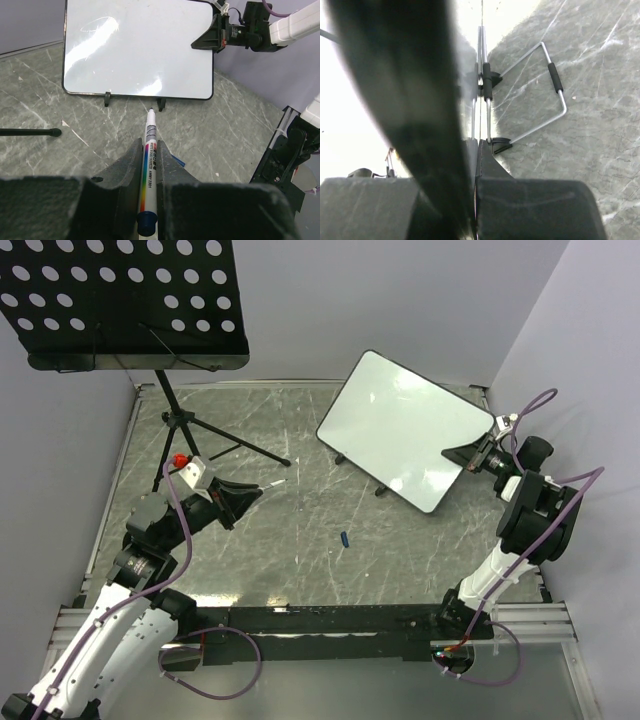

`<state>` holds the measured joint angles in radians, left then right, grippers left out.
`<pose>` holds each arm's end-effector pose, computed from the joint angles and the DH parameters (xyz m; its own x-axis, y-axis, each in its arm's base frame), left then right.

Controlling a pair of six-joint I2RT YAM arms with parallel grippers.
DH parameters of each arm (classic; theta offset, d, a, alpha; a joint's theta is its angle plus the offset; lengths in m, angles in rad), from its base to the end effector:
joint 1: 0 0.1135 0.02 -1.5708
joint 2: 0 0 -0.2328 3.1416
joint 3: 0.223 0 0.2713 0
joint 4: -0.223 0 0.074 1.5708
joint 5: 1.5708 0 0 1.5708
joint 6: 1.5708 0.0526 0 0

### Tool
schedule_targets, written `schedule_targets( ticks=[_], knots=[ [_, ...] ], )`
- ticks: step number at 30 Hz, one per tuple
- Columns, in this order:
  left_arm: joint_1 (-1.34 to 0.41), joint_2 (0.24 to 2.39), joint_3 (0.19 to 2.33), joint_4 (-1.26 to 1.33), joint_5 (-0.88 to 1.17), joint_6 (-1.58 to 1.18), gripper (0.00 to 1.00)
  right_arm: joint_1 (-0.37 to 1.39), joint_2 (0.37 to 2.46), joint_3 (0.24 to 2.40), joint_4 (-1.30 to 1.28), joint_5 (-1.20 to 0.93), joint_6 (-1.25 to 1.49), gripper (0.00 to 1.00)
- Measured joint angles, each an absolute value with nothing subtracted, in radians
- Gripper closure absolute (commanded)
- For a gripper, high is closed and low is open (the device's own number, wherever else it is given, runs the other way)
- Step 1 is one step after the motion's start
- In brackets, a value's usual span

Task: Write a sentence on the whiteboard
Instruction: Pick up the whiteboard from the whiteboard stand, then put down the whiteboard at the center of the board.

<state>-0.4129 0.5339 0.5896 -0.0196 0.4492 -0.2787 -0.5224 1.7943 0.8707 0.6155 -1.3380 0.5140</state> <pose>0.1756 -0.1019 0.3110 -0.1770 -0.1930 -0.9651 0.7388 0.6219 -0.2598 0.3385 -0.1358 0.1395 -0.5673 0.4575 -0.6847 -0.4703 0.5026 0.7255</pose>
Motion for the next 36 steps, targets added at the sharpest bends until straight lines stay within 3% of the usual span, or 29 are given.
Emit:
schedule_targets(
  ticks=[7, 17, 21, 28, 36],
  knots=[
    [-0.406, 0.534, 0.59, -0.004, 0.471, -0.28, 0.99, -0.523, 1.687, 0.825, 0.771, -1.318, 0.623, 1.0],
    [-0.402, 0.532, 0.587, 0.039, 0.492, -0.306, 0.99, -0.531, 1.65, 0.808, 1.163, -1.426, 1.049, 1.0],
    [-0.402, 0.532, 0.575, 0.091, 0.516, -0.367, 0.99, -0.531, 1.62, 0.751, 1.191, -1.493, 1.214, 1.0],
    [-0.402, 0.489, 0.581, 0.124, 0.537, -0.467, 0.99, -0.499, 1.373, 0.598, 1.243, -1.557, 1.331, 1.0],
    [-0.402, 0.487, 0.622, 0.126, 0.554, -0.537, 0.99, -0.447, 1.339, 0.612, 1.277, -1.607, 1.433, 1.0]
  ],
)
